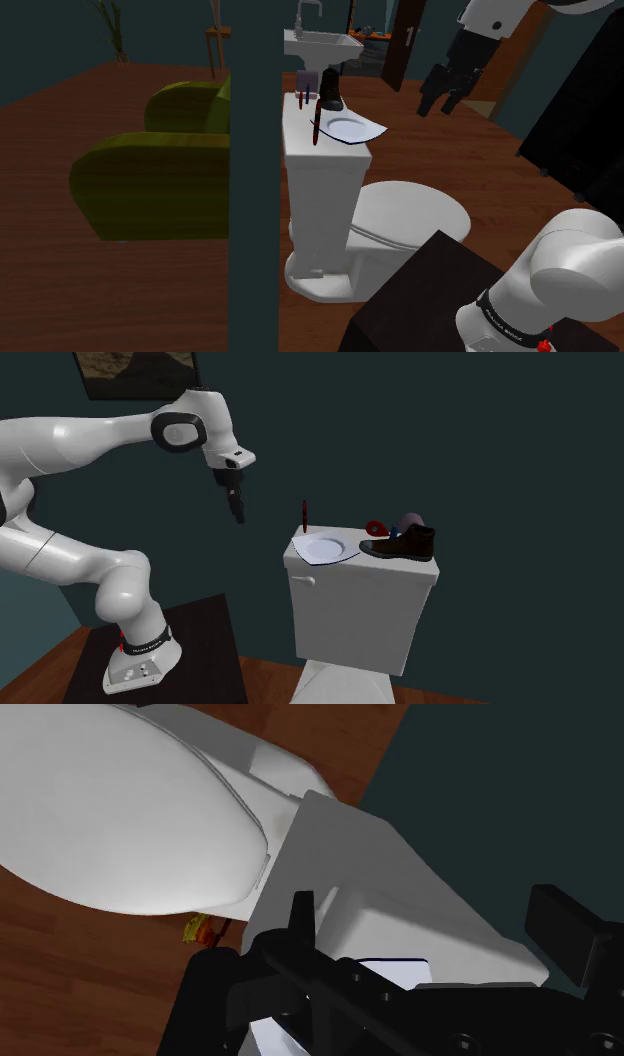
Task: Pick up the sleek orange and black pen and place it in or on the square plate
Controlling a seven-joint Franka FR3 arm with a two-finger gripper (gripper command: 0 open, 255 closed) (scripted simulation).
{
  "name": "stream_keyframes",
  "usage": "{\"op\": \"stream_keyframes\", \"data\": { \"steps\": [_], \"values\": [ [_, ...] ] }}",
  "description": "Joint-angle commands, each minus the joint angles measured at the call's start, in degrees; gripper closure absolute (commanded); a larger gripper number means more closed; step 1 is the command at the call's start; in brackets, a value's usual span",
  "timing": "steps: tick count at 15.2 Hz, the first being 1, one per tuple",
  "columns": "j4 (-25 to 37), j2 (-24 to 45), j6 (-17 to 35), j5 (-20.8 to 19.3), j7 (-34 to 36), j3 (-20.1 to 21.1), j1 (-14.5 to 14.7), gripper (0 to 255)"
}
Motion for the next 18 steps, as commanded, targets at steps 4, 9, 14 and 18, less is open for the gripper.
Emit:
{"op": "stream_keyframes", "data": {
  "steps": [4,9,14,18],
  "values": [
    [5.0,7.7,1.5,-0.9,-7.5,-1.9,2.6,0],
    [14.8,20.2,2.5,-1.4,-19.5,-4.0,6.5,0],
    [26.1,32.4,1.6,-1.1,-31.0,-4.7,9.5,0],
    [35.9,41.8,-0.2,-0.8,-39.4,-4.0,11.3,0]
  ]
}}
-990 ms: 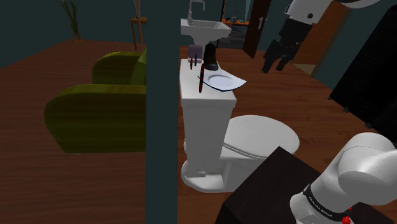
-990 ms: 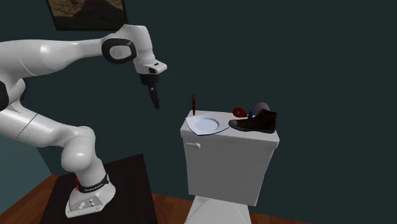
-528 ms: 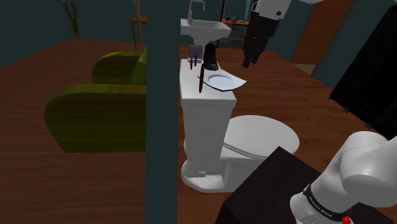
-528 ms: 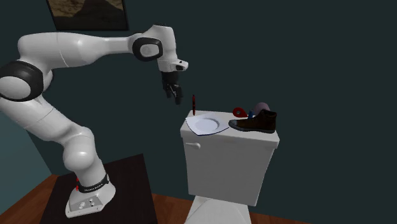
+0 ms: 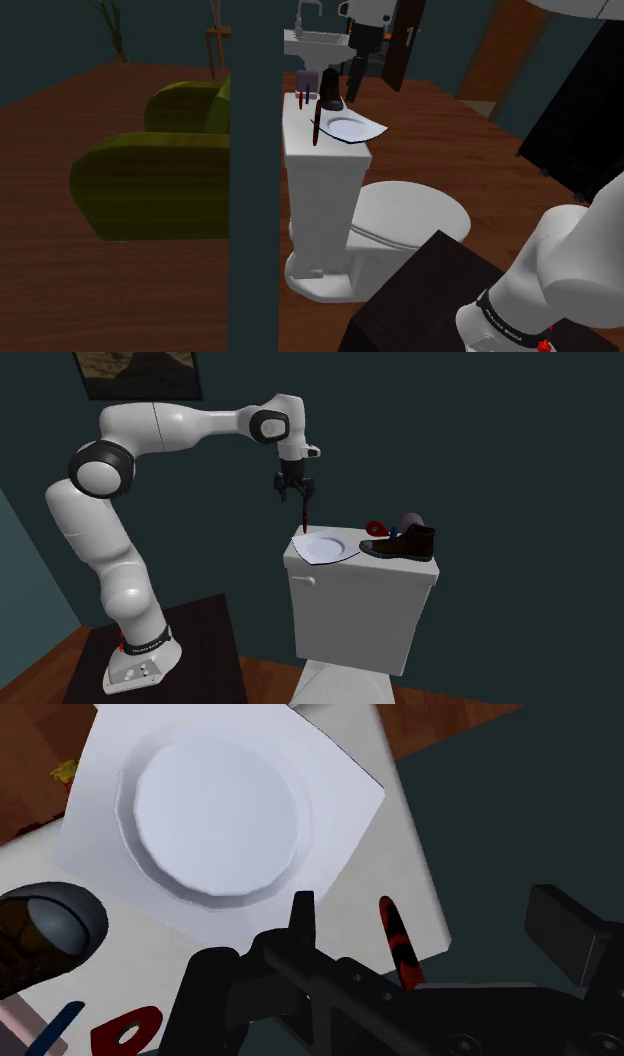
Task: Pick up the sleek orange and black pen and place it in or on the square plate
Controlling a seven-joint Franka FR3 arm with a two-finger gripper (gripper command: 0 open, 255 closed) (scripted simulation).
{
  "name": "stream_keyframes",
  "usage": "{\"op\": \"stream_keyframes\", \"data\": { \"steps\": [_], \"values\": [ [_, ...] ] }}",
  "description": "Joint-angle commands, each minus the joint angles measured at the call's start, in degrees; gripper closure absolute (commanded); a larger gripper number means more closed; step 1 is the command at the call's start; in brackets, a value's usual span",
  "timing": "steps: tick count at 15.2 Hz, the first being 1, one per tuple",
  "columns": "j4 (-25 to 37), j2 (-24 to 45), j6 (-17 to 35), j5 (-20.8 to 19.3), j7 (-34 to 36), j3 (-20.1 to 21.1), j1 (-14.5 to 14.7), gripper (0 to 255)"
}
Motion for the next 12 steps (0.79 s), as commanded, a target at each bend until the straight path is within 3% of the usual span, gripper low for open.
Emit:
{"op": "stream_keyframes", "data": {
  "steps": [1,5,12],
  "values": [
    [5.6,5.2,-1.1,0.1,-4.3,0.5,0.9,0],
    [16.4,14.3,-3.9,-0.3,-11.8,2.2,2.3,0],
    [10.2,13.2,1.2,-0.4,-11.8,2.3,2.4,0]
  ]
}}
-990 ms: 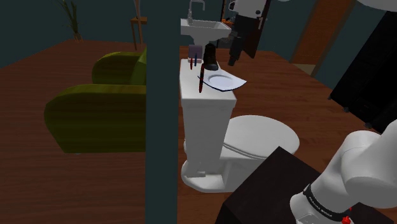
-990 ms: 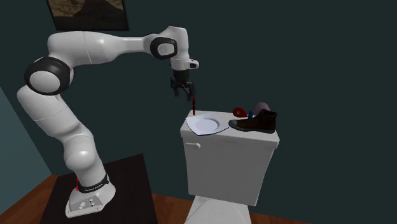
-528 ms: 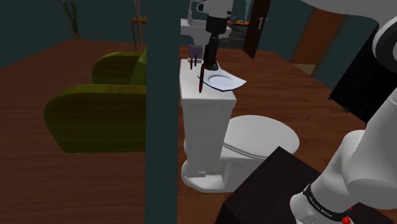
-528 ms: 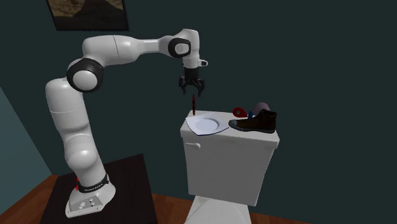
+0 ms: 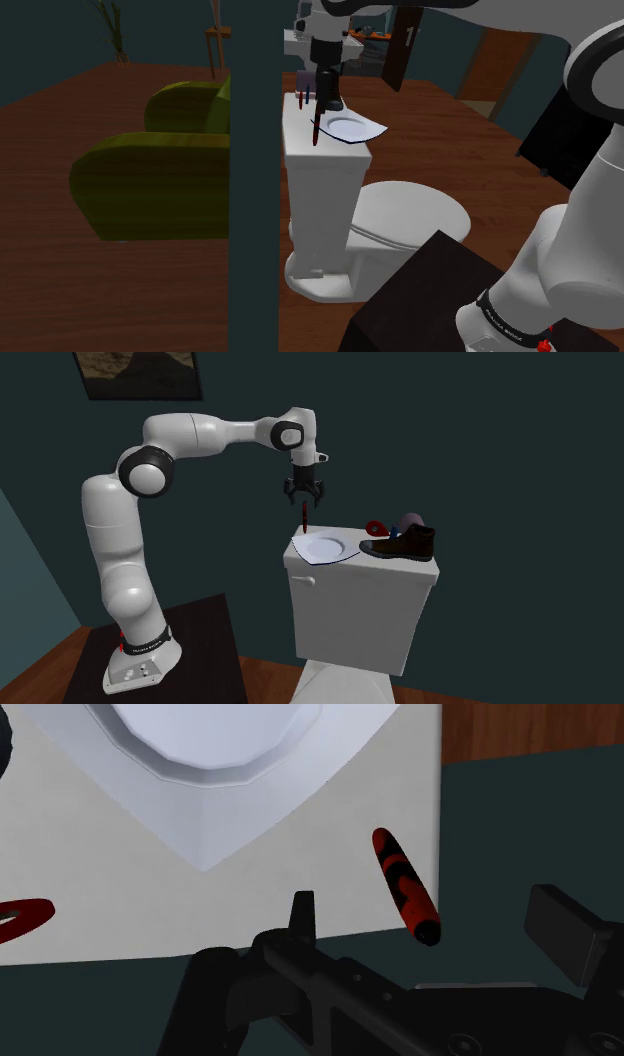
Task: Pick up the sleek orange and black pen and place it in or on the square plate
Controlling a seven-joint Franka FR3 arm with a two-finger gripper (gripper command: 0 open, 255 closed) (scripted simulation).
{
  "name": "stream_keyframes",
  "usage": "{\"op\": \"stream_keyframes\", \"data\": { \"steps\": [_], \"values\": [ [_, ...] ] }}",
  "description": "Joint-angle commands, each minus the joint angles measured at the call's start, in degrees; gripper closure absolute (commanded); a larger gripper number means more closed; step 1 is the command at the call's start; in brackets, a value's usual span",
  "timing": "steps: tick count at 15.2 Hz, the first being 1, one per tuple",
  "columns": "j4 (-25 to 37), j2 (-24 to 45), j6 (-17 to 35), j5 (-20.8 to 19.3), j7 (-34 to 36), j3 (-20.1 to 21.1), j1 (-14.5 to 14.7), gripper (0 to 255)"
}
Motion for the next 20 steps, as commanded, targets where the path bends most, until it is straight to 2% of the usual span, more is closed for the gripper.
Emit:
{"op": "stream_keyframes", "data": {
  "steps": [1,9,10,20],
  "values": [
    [-2.3,-0.2,2.1,0.0,0.0,0.0,0.1,0],
    [-2.3,-0.2,2.1,0.0,0.0,0.0,0.0,0],
    [-2.3,-0.2,2.1,0.0,0.0,0.0,0.0,255],
    [-1.4,-0.1,1.3,0.0,0.0,0.0,0.0,255]
  ]
}}
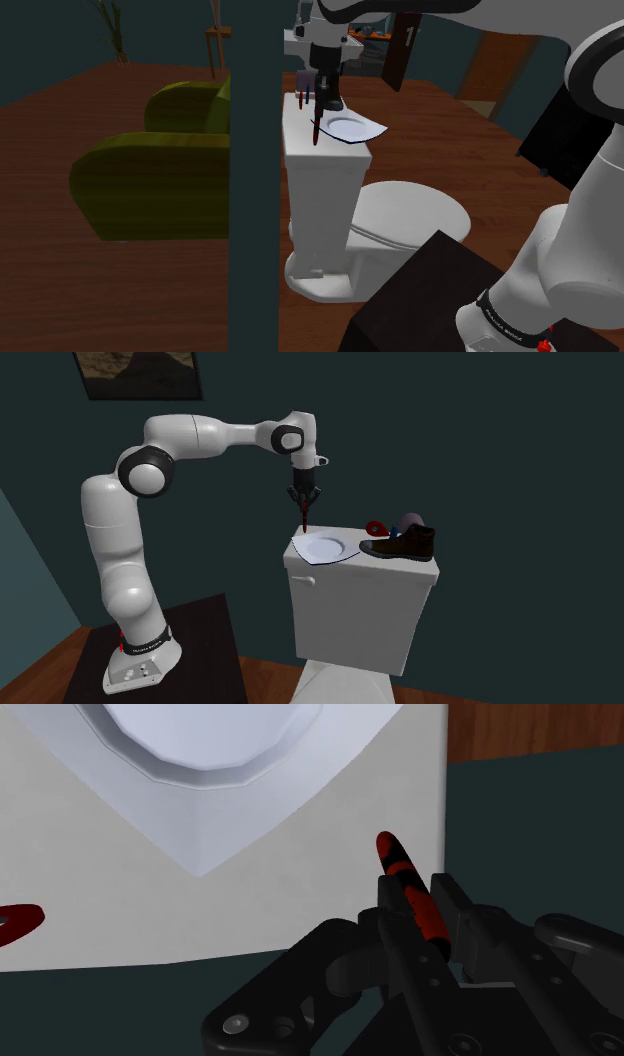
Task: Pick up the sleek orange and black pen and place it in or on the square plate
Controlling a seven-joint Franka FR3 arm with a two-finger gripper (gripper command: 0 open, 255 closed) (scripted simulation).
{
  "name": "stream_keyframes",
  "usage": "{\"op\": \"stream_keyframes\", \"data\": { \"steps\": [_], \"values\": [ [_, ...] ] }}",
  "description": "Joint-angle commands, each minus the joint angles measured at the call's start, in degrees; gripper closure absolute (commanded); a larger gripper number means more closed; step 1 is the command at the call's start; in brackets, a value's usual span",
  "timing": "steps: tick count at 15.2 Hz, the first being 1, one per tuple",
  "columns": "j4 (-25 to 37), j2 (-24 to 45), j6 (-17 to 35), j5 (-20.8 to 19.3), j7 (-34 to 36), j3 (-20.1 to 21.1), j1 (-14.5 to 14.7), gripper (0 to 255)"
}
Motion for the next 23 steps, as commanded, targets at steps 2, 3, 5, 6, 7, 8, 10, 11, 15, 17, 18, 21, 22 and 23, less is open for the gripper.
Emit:
{"op": "stream_keyframes", "data": {
  "steps": [2,3,5,6,7,8,10,11,15,17,18,21,22,23],
  "values": [
    [2.5,0.4,-2.1,0.0,0.0,0.0,0.0,255],
    [3.5,0.6,-2.9,0.0,0.0,0.0,0.0,255],
    [5.7,1.0,-4.7,0.1,0.0,0.0,-0.1,255],
    [6.8,1.2,-5.5,0.1,0.0,0.0,-0.1,255],
    [7.9,1.5,-6.4,0.1,0.0,0.0,-0.1,255],
    [9.1,1.8,-7.3,0.2,0.0,0.0,-0.1,255],
    [11.5,2.4,-9.1,0.2,0.0,-0.1,-0.2,255],
    [12.8,2.8,-10.1,0.2,0.0,-0.1,-0.2,255],
    [18.4,4.5,-14.0,0.4,0.0,-0.1,-0.4,255],
    [21.6,5.5,-16.1,0.5,0.0,-0.1,-0.5,255],
    [22.1,5.7,-16.4,0.6,0.0,-0.1,-0.5,255],
    [24.4,6.2,-18.3,1.0,-3.9,-1.6,-3.1,255],
    [25.5,6.6,-19.0,1.2,-5.1,-2.1,-4.0,255],
    [26.6,7.0,-19.8,1.4,-6.4,-2.5,-4.9,255]
  ]
}}
